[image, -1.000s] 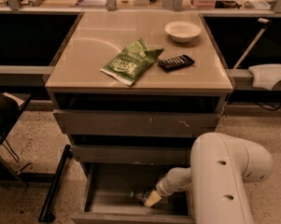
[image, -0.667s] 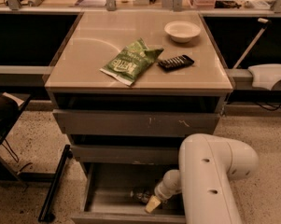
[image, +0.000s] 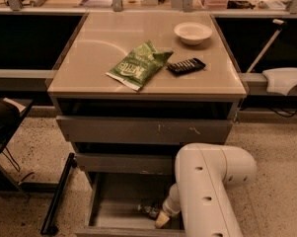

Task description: Pick water bottle from bottom drawer and place on counter

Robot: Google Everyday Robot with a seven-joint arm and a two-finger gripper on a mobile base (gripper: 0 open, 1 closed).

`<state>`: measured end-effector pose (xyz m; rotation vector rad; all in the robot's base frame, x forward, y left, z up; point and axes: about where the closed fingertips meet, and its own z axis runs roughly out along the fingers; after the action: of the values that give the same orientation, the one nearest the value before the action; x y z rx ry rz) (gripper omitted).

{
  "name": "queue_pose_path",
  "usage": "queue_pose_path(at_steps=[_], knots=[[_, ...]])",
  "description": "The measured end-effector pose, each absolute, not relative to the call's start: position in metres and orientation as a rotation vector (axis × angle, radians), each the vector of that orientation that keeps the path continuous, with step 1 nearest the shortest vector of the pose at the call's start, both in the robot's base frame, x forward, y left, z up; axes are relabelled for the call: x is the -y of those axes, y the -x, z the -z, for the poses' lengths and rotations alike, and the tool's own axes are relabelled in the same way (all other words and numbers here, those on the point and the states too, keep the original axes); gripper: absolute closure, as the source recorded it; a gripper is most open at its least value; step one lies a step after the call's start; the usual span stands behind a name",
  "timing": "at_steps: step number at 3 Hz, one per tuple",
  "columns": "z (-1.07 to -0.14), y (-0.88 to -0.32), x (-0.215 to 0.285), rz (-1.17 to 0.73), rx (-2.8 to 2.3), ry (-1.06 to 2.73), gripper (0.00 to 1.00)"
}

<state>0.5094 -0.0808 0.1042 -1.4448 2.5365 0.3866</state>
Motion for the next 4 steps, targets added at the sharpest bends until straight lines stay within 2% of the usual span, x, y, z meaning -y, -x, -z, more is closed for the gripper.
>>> queue_pose_path(at_steps=[3,4], knots=[[-0.109,-0.509,0.081,-0.383,-2.532,1.441,0.84],[-0.147,-0.522,0.088,-0.326,-2.503,1.428,1.0]])
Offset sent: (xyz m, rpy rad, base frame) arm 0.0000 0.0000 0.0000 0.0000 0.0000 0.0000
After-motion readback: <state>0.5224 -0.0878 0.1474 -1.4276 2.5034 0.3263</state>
